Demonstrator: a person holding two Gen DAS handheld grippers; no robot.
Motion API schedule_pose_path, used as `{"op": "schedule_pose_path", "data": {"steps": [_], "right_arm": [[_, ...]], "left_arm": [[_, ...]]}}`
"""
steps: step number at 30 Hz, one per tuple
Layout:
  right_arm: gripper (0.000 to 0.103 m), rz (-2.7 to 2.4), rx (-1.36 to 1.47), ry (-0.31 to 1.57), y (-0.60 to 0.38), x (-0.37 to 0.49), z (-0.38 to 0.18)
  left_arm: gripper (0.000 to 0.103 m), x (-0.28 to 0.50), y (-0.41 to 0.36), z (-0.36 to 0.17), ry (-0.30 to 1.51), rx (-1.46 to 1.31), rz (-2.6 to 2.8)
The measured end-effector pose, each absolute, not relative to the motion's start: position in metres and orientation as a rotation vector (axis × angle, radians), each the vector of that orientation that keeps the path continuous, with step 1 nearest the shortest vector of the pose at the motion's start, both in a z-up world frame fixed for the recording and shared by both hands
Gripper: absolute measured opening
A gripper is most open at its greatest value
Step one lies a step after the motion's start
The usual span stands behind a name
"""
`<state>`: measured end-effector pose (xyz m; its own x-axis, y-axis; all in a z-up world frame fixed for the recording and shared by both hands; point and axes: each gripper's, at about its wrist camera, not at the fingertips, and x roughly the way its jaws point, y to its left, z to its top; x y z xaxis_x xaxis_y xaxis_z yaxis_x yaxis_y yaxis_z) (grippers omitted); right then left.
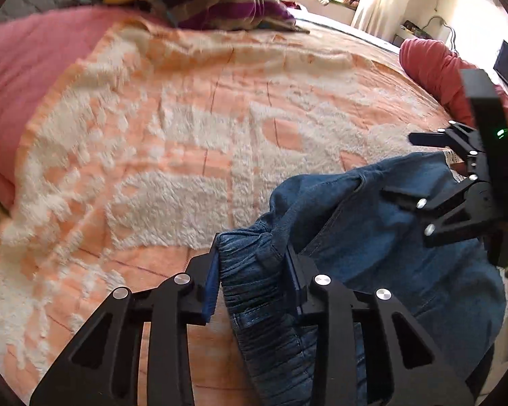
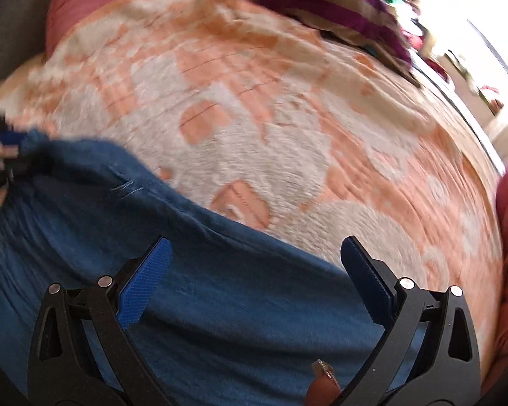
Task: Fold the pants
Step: 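Lift the waistband with the left gripper while the right gripper grasps the denim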
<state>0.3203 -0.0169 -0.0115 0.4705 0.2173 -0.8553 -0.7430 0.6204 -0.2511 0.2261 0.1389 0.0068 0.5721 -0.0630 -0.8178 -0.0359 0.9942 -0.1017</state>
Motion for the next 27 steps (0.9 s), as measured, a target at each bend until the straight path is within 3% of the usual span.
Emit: {"op": "schedule_pose_path", "data": {"steps": [2, 3, 4, 5, 7, 10, 13, 27], "right_arm": [[0.094, 0.642, -0.759, 0.859, -0.008, 0.315, -0.017], [0.088, 0.652, -0.767, 0.859, -0.006, 0.315, -0.02], [0.074, 0.665, -0.76, 0.868, -0.004, 0.315, -0.022], [0.067, 0.675, -0.736, 0.886, -0.004, 0.316, -0.025], [0.037, 0.705, -0.684, 0.906, -0.005, 0.317, -0.028], [0.014, 0.722, -0.585, 0.88, -0.012, 0.311, -0.022], [0.005, 0.706, -0.497, 0.849, -0.024, 0.303, -0.011], [0.002, 0.706, -0.293, 0.738, -0.076, 0.24, 0.036]], "left_arm": [[0.031, 0.225, 0.138, 0.009, 0.956, -0.112, -0.021], [0.031, 0.224, 0.137, 0.009, 0.954, -0.11, -0.022], [0.031, 0.224, 0.137, 0.009, 0.953, -0.105, -0.022], [0.031, 0.225, 0.136, 0.009, 0.955, -0.101, -0.021], [0.031, 0.225, 0.137, 0.008, 0.958, -0.104, -0.023], [0.031, 0.225, 0.14, 0.006, 0.962, -0.106, -0.018], [0.031, 0.225, 0.14, 0.005, 0.959, -0.093, -0.01], [0.031, 0.191, 0.121, 0.036, 0.862, -0.019, -0.033]]}}
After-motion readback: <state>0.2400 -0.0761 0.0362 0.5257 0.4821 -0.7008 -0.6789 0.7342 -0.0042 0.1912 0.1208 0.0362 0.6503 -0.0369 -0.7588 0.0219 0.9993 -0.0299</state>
